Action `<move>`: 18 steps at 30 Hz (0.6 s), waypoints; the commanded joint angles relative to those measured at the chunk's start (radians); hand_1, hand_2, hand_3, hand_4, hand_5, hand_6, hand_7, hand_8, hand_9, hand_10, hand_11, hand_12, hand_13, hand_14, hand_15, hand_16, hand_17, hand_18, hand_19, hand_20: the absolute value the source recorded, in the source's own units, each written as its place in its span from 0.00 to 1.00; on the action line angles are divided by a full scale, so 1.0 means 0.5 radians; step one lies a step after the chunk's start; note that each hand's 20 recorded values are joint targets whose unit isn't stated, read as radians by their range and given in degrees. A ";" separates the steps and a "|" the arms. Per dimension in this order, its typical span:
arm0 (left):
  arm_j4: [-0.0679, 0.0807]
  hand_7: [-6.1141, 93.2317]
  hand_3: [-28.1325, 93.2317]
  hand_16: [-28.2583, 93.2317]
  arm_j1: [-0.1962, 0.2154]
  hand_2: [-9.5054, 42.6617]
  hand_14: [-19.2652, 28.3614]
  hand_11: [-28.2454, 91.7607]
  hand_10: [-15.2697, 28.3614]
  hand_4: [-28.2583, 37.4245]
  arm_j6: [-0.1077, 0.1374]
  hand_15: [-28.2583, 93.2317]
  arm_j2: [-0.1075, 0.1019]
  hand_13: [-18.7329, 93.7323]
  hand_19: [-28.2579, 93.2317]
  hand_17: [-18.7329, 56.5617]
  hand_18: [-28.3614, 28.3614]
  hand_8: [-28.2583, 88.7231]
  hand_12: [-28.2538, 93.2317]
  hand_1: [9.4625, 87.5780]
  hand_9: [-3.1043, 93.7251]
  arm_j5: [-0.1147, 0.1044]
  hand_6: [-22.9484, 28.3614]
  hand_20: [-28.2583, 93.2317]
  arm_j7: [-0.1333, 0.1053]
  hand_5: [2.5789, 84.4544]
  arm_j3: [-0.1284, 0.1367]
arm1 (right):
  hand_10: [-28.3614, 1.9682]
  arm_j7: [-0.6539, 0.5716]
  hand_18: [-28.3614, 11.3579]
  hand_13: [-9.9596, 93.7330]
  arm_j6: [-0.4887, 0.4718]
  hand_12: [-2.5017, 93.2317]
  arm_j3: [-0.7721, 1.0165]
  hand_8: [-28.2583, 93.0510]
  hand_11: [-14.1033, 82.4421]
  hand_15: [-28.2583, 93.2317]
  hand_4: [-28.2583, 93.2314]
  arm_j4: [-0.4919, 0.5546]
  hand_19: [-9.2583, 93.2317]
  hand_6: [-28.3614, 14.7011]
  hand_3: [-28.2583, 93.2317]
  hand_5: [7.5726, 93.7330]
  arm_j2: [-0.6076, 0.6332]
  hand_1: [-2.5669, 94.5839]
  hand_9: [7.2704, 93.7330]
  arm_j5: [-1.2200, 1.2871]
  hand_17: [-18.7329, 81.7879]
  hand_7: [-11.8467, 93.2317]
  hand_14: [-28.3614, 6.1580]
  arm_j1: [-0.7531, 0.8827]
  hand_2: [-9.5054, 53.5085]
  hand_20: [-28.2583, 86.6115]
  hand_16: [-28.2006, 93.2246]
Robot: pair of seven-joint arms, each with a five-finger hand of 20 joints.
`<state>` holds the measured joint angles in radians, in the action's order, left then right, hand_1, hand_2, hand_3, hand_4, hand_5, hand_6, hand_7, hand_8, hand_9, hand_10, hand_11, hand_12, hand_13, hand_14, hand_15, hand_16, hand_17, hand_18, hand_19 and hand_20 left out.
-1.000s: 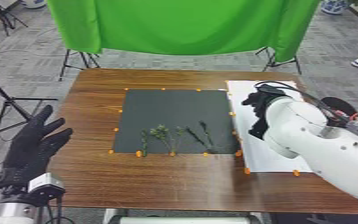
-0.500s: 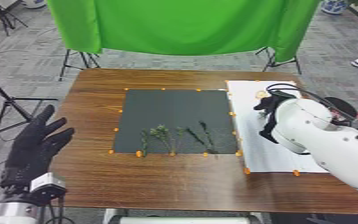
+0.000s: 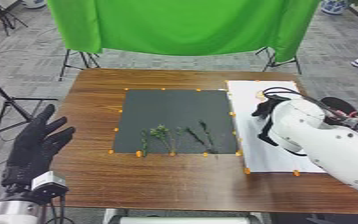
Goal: Arrange flowers
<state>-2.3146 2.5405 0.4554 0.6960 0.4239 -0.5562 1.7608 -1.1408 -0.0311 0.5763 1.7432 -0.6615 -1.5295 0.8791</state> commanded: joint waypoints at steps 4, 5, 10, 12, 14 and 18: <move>0.010 0.14 0.76 0.13 -0.042 0.32 0.97 0.44 0.76 0.12 -0.036 0.70 0.047 0.34 0.64 0.12 0.98 0.18 0.32 0.26 0.31 0.050 0.58 0.25 0.078 0.35 -0.011 | 0.27 -0.042 0.41 0.88 -0.071 0.17 -0.056 0.15 0.31 0.61 0.05 -0.012 1.00 0.57 0.85 0.58 -0.055 0.36 0.79 -0.069 0.80 0.23 0.43 0.048 0.24 0.08 0.33; 0.011 0.14 0.76 0.13 -0.049 0.32 0.97 0.44 0.76 0.12 -0.049 0.70 0.069 0.34 0.64 0.12 0.98 0.18 0.32 0.26 0.31 0.070 0.58 0.25 0.098 0.35 -0.010 | 0.27 -0.042 0.41 0.88 -0.069 0.17 -0.070 0.15 0.31 0.61 0.05 -0.010 1.00 0.57 0.85 0.59 -0.049 0.36 0.78 -0.073 0.80 0.23 0.42 0.046 0.23 0.06 0.33; 0.018 0.14 0.76 0.13 -0.071 0.32 0.97 0.44 0.76 0.12 -0.063 0.70 0.093 0.34 0.64 0.12 0.98 0.18 0.32 0.26 0.31 0.087 0.58 0.25 0.128 0.35 -0.009 | 0.29 -0.029 0.42 0.87 -0.047 0.17 -0.165 0.15 0.31 0.60 0.04 -0.016 0.99 0.57 0.85 0.63 -0.043 0.41 0.77 -0.140 0.79 0.26 0.42 0.015 0.15 0.00 0.32; 0.019 0.14 0.76 0.13 -0.083 0.32 0.97 0.44 0.76 0.12 -0.066 0.70 0.093 0.34 0.64 0.12 0.98 0.18 0.32 0.26 0.31 0.099 0.58 0.25 0.143 0.35 -0.014 | 0.30 -0.041 0.41 0.86 -0.040 0.17 -0.207 0.15 0.31 0.59 0.04 -0.017 0.98 0.58 0.86 0.64 -0.048 0.43 0.77 -0.178 0.78 0.27 0.43 0.000 0.11 0.00 0.32; 0.019 0.14 0.76 0.13 -0.085 0.32 0.97 0.44 0.76 0.12 -0.067 0.70 0.092 0.34 0.64 0.12 0.98 0.18 0.32 0.26 0.31 0.093 0.58 0.25 0.133 0.35 -0.020 | 0.31 -0.031 0.40 0.86 -0.014 0.17 -0.264 0.15 0.31 0.59 0.04 -0.031 0.98 0.58 0.85 0.65 -0.058 0.44 0.77 -0.228 0.78 0.27 0.43 -0.033 0.10 0.00 0.32; 0.021 0.14 0.76 0.13 -0.104 0.32 0.97 0.44 0.76 0.12 -0.079 0.70 0.121 0.34 0.64 0.12 0.98 0.18 0.32 0.26 0.31 0.122 0.58 0.25 0.166 0.35 -0.025 | 0.30 -0.017 0.38 0.86 0.033 0.17 -0.305 0.15 0.30 0.58 0.03 -0.014 0.98 0.58 0.84 0.60 -0.063 0.44 0.75 -0.280 0.78 0.26 0.44 -0.047 0.08 0.00 0.32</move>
<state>-2.3073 2.5009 0.4352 0.7358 0.4648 -0.4989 1.7548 -1.1504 -0.0410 0.4721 1.7400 -0.6829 -1.6390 0.8454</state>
